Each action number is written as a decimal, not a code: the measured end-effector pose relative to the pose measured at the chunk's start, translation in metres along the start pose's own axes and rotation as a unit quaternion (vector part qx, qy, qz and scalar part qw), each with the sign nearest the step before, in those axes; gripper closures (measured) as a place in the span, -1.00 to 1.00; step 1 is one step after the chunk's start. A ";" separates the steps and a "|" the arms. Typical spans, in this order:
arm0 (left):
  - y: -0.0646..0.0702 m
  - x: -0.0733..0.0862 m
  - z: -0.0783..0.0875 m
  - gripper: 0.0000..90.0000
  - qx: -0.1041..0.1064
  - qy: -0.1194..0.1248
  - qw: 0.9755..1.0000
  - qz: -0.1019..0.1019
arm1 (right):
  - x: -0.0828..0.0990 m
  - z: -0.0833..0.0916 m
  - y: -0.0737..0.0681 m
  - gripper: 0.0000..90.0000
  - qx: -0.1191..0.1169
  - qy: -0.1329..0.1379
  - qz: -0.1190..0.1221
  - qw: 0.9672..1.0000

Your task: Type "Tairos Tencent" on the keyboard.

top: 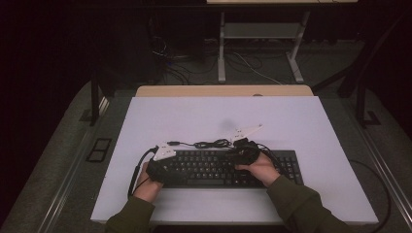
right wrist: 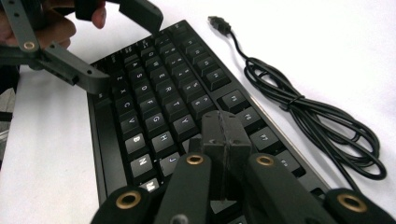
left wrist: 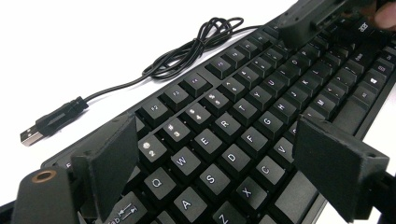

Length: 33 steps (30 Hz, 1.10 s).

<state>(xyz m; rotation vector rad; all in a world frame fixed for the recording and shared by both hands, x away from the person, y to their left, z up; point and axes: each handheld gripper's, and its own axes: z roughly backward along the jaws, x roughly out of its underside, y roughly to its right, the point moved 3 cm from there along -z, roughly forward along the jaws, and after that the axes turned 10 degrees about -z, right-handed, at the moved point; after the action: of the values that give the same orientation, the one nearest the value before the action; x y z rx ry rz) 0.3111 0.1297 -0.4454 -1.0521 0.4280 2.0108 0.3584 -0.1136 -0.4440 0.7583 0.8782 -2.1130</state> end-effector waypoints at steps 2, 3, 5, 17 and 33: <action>0.000 0.000 0.000 -0.70 0.000 -0.003 1.000 -0.003 | 0.001 -0.001 0.000 0.99 0.001 -0.005 0.002 1.000; 0.000 0.000 0.000 -0.70 0.000 -0.003 1.000 -0.002 | 0.001 -0.001 0.000 0.99 0.000 -0.006 0.002 1.000; 0.000 0.000 0.000 -0.70 0.000 -0.002 1.000 -0.002 | 0.002 -0.002 0.000 0.99 0.001 -0.009 0.003 1.000; -0.001 -0.001 0.001 -0.70 -0.002 0.006 1.000 0.004 | 0.007 -0.011 -0.002 0.99 0.005 -0.038 0.008 0.999; 0.000 0.000 0.001 -0.70 0.004 0.003 1.000 0.002 | 0.009 -0.014 -0.003 0.99 0.006 -0.047 0.005 0.999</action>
<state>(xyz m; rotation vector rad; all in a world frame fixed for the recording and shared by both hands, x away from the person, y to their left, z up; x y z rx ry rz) 0.3106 0.1300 -0.4447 -1.0540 0.4422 2.0088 0.3543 -0.1051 -0.4583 0.6620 0.8097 -2.1292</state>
